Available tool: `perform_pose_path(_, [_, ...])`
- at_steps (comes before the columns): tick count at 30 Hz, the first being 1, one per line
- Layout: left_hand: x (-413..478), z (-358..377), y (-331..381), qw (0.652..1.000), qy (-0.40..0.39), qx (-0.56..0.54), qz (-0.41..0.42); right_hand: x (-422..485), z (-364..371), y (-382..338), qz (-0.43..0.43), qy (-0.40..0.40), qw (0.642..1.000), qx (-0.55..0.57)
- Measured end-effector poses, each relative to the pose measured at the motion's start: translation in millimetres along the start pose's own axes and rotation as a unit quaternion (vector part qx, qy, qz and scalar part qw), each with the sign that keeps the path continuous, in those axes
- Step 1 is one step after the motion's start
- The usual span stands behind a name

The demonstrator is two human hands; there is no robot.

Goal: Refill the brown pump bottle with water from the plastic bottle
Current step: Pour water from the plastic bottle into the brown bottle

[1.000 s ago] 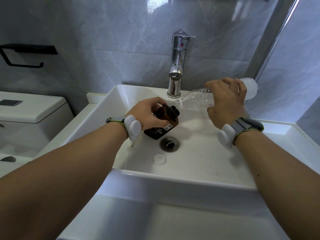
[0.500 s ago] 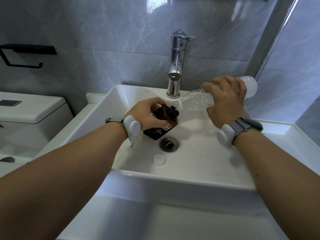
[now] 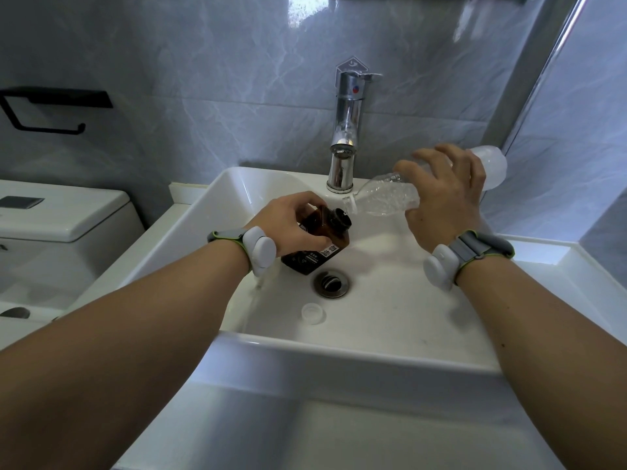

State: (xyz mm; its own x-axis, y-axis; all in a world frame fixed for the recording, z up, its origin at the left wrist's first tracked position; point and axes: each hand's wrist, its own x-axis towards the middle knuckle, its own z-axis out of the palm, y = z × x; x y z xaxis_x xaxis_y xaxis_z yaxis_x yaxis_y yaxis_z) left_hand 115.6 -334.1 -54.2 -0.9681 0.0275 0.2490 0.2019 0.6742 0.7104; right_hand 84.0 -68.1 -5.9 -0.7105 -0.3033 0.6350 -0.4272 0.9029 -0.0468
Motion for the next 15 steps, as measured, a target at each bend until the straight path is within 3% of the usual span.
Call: perform_pose_path(15, [-1.0,-0.2,2.3,1.0,0.001,0.003,-0.003,2.4,2.1,-0.4,-0.004,0.021,1.0,-0.007])
